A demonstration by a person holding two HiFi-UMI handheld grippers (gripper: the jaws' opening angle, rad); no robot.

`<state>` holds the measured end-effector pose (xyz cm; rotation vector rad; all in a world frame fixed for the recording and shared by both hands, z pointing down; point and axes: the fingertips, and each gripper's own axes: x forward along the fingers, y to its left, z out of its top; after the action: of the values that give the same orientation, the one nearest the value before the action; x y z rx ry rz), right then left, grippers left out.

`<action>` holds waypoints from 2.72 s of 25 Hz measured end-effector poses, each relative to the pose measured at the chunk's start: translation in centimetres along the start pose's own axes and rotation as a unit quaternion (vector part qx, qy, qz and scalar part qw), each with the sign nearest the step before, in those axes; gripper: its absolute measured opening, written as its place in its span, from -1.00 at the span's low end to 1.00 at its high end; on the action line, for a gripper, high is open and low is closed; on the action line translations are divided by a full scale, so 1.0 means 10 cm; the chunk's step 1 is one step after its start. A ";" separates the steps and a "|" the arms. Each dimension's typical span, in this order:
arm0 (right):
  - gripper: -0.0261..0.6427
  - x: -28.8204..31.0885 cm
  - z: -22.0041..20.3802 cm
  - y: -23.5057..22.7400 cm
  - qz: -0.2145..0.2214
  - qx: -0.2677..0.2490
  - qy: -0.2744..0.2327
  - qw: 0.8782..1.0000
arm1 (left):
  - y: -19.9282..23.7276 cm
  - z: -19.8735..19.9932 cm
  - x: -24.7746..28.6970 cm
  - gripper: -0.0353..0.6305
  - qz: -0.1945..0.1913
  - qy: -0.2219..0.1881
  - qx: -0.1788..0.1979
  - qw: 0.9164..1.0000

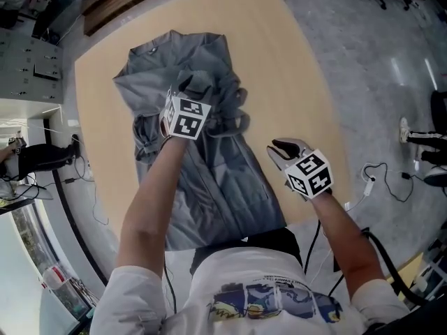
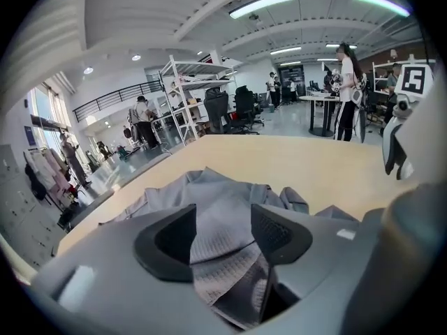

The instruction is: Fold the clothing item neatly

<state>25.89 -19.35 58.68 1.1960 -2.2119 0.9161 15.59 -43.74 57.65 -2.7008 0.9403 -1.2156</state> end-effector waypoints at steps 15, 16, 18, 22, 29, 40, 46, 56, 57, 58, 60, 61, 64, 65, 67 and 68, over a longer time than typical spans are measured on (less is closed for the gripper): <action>-0.71 0.14 0.17 0.10 0.026 -0.037 -0.004 0.999 | -0.08 0.06 -0.42 -0.11 -0.010 -0.037 -0.038 0.999; -0.71 0.15 0.19 0.12 0.028 -0.044 -0.004 0.999 | -0.06 0.05 -0.48 -0.11 -0.006 -0.039 -0.043 0.998; -0.71 0.15 0.24 0.16 0.029 -0.054 -0.006 0.998 | -0.02 -0.01 -0.62 -0.11 -0.001 -0.042 -0.053 0.998; -0.71 0.12 0.31 0.30 0.027 -0.072 -0.010 0.997 | 0.01 -0.15 -0.97 -0.11 0.008 -0.049 -0.068 0.996; -0.71 0.00 0.19 0.70 0.016 -0.106 -0.008 0.994 | -0.11 -0.40 -1.80 -0.12 0.019 -0.086 -0.093 0.992; -0.71 -0.54 -0.51 1.73 -0.039 -0.110 -0.030 0.993 | -0.91 -1.48 -3.43 -0.13 0.006 -0.109 -0.118 0.987; -0.71 -0.87 -1.06 2.37 -0.060 -0.103 -0.032 0.992 | -1.60 -2.18 -4.11 -0.13 -0.034 -0.102 -0.124 0.986; -0.71 -1.25 -2.06 2.51 -0.073 -0.067 0.013 0.995 | -2.50 -3.18 -4.50 -0.13 -0.061 -0.046 -0.168 0.983; -0.71 -1.27 -2.14 2.47 -0.074 -0.063 0.016 0.995 | -2.55 -3.26 -4.51 -0.13 -0.059 -0.039 -0.176 0.982; -0.70 -1.29 -2.22 2.42 -0.073 -0.060 0.019 0.995 | -2.59 -3.34 -4.51 -0.13 -0.056 -0.032 -0.184 0.981; -0.66 -1.30 -2.37 2.33 -0.065 -0.056 0.024 0.996 | -2.68 -3.50 -4.51 -0.13 -0.049 -0.016 -0.203 0.978; -0.64 -1.30 -2.44 2.30 -0.059 -0.056 0.026 0.996 | -2.72 -3.57 -4.51 -0.13 -0.045 -0.008 -0.214 0.976; -0.57 -1.28 -2.62 2.18 -0.042 -0.056 0.033 0.997 | -2.77 -3.73 -4.50 -0.13 -0.028 0.005 -0.242 0.970; -0.54 -1.25 -2.69 2.13 -0.038 -0.054 0.036 0.997 | -2.76 -3.79 -4.48 -0.13 -0.020 0.011 -0.249 0.968; -0.52 -1.20 -2.84 2.02 -0.033 -0.049 0.047 0.997 | -2.76 -3.95 -4.45 -0.12 -0.008 0.026 -0.265 0.964; -0.50 -1.18 -2.92 1.96 -0.032 -0.048 0.054 0.997 | -2.76 -4.02 -4.43 -0.12 -0.003 0.034 -0.273 0.962</action>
<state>17.62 16.36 63.93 1.1408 -2.0949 0.8202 -20.66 10.96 63.26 -3.0722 1.4671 -1.2003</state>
